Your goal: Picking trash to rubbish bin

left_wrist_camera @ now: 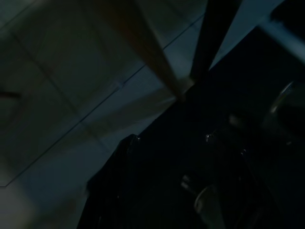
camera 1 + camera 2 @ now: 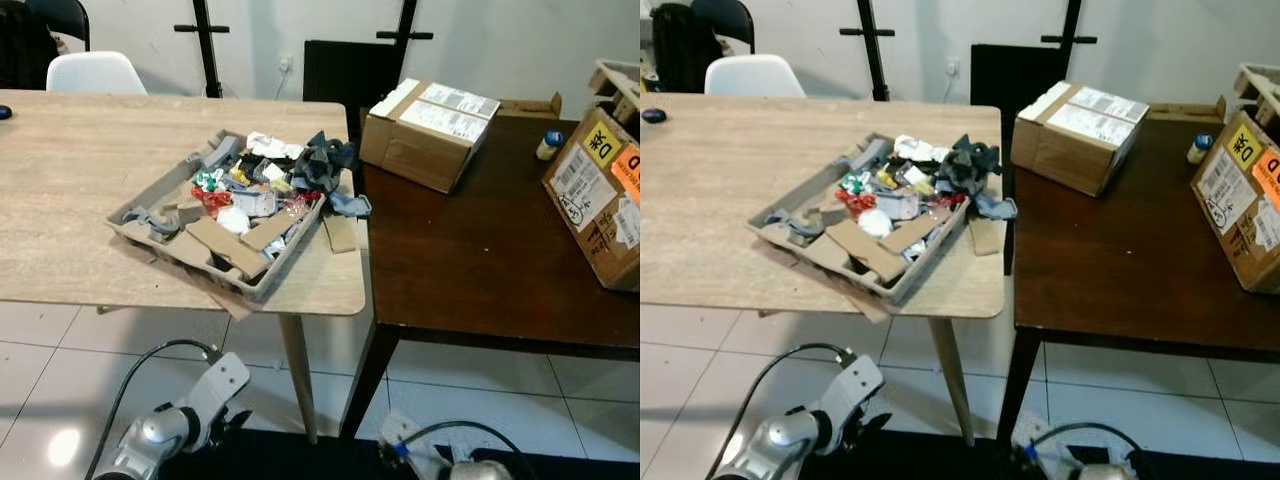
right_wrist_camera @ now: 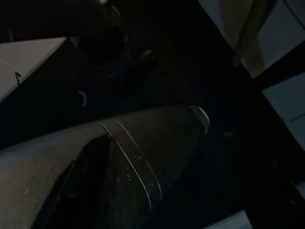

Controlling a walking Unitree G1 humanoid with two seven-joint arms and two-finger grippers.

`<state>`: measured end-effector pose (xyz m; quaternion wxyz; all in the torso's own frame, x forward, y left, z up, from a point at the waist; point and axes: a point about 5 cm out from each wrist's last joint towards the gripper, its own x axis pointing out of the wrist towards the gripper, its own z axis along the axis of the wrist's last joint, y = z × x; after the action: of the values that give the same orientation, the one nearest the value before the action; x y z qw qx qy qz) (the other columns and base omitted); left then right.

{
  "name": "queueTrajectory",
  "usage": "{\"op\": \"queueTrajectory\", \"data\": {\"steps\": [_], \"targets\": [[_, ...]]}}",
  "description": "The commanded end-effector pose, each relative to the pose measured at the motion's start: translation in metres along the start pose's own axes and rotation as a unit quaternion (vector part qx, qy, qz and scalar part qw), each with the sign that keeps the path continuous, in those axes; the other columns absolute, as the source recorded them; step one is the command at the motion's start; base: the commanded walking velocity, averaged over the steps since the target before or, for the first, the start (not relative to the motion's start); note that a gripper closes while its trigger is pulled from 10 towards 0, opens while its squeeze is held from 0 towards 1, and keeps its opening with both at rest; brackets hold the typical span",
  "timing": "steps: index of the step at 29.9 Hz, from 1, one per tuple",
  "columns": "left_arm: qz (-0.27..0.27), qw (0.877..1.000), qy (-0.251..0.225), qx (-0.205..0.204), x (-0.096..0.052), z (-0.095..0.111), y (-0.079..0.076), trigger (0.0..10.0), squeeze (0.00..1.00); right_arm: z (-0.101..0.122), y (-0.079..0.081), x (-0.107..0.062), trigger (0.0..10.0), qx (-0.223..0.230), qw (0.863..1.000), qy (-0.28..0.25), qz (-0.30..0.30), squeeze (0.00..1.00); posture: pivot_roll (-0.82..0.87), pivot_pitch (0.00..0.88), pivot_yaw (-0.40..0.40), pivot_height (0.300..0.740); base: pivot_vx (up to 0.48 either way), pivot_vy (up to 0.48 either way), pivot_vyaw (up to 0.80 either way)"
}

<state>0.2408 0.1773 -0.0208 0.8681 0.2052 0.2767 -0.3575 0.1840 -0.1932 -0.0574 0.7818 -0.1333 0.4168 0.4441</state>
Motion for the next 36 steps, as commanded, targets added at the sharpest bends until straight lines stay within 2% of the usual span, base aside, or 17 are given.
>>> {"op": "queueTrajectory", "data": {"steps": [1, 6, 9, 12, 13, 15, 16, 17, 18, 20, 21, 24, 25, 26, 28, 31, 36], "targets": [[-0.004, 1.000, 0.027, 0.001, -0.004, -0.013, -0.005, 10.0, 0.00, -0.008, 0.006, -0.001, 10.0, 0.024, 1.000, -0.003, 0.010, 0.00, 0.11, 0.098, -0.005, 0.740, 0.000, 0.000, 0.00], [-0.005, 0.999, 0.037, -0.012, -0.007, -0.018, -0.009, 10.0, 0.00, -0.014, 0.004, -0.007, 10.0, 0.060, 0.998, -0.017, -0.008, 0.00, 0.11, 0.098, -0.006, 0.740, 0.000, 0.000, 0.00], [0.000, 0.999, 0.044, -0.014, -0.008, -0.023, -0.011, 10.0, 0.00, -0.028, 0.000, -0.011, 10.0, 0.104, 0.993, 0.006, -0.057, 0.00, 0.11, 0.098, -0.006, 0.740, 0.000, 0.000, 0.00], [0.001, 0.999, 0.047, -0.006, -0.007, -0.024, -0.013, 10.0, 0.00, -0.053, -0.019, -0.028, 10.0, 0.171, 0.957, 0.060, -0.227, 0.00, 0.11, 0.099, -0.003, 0.740, 0.000, 0.000, 0.00], [0.001, 0.999, 0.047, -0.006, -0.007, -0.024, -0.013, 10.0, 0.00, -0.053, -0.019, -0.028, 10.0, 0.171, 0.957, 0.060, -0.227, 0.00, 0.11, 0.099, -0.003, 0.740, 0.000, 0.000, 0.00], [0.007, 0.999, 0.045, -0.008, -0.007, -0.023, -0.011, 10.0, 0.00, -0.051, -0.029, -0.038, 10.0, 0.241, 0.930, -0.004, -0.277, 0.00, 0.11, 0.100, -0.002, 0.740, 0.000, 0.000, 0.00], [0.007, 0.999, 0.045, -0.008, -0.007, -0.023, -0.011, 10.0, 0.00, -0.051, -0.029, -0.038, 10.0, 0.241, 0.930, -0.004, -0.277, 0.00, 0.11, 0.100, -0.002, 0.740, 0.000, 0.000, 0.00], [0.009, 0.999, 0.045, -0.009, -0.007, -0.023, -0.011, 10.0, 0.00, -0.048, -0.032, -0.041, 10.0, 0.261, 0.923, -0.037, -0.280, 0.00, 0.10, 0.100, 0.000, 0.740, 0.000, 0.000, 0.00], [0.010, 0.999, 0.042, -0.008, -0.007, -0.022, -0.010, 10.0, 0.00, -0.038, -0.031, -0.039, 10.0, 0.278, 0.926, -0.088, -0.241, 0.00, 0.10, 0.100, 0.001, 0.740, 0.000, 0.000, 0.00], [0.011, 0.999, 0.034, -0.010, -0.007, -0.019, -0.008, 10.0, 0.00, -0.018, -0.025, -0.036, 10.0, 0.257, 0.943, -0.157, -0.141, 0.00, 0.10, 0.098, 0.003, 0.740, 0.000, 0.000, 0.00], [0.010, 0.999, 0.031, -0.011, -0.007, -0.017, -0.008, 10.0, 0.00, -0.007, -0.017, -0.036, 10.0, 0.221, 0.956, -0.174, -0.081, 0.00, 0.10, 0.098, 0.003, 0.740, 0.000, 0.000, 0.00], [0.008, 0.999, 0.030, -0.009, -0.006, -0.016, -0.008, 10.0, 0.00, 0.002, -0.012, -0.036, 10.0, 0.192, 0.965, -0.177, -0.040, 0.00, 0.09, 0.094, 0.005, 0.740, 0.000, 0.000, 0.00], [0.005, 1.000, 0.030, -0.006, -0.005, -0.015, -0.008, 10.0, 0.00, 0.023, -0.001, -0.041, 10.0, 0.109, 0.978, -0.170, 0.054, 0.00, 0.09, 0.094, 0.005, 0.740, 0.000, 0.000, 0.00], [0.005, 1.000, 0.030, -0.006, -0.005, -0.015, -0.008, 10.0, 0.00, 0.023, -0.001, -0.041, 10.0, 0.109, 0.978, -0.170, 0.054, 0.00, 0.09, 0.094, 0.005, 0.740, 0.000, 0.000, 0.00], [0.006, 1.000, 0.028, -0.004, -0.005, -0.014, -0.008, 10.0, 0.00, 0.035, 0.005, -0.047, 10.0, 0.014, 0.986, -0.129, 0.101, 0.00, 0.09, 0.094, 0.005, 0.740, 0.000, 0.000, 0.00], [0.008, 1.000, 0.026, -0.003, -0.004, -0.013, -0.007, 10.0, 0.00, 0.047, 0.008, -0.053, 10.0, -0.084, 0.984, -0.099, 0.122, 0.00, 0.09, 0.088, 0.001, 0.740, 0.000, 0.000, 0.00], [0.009, 1.000, 0.026, -0.003, -0.005, -0.014, -0.006, 10.0, 0.00, 0.082, 0.009, -0.055, 10.0, -0.113, 0.974, -0.162, 0.115, 0.00, 0.10, 0.082, -0.008, 0.740, 0.000, 0.000, 0.00]]}}
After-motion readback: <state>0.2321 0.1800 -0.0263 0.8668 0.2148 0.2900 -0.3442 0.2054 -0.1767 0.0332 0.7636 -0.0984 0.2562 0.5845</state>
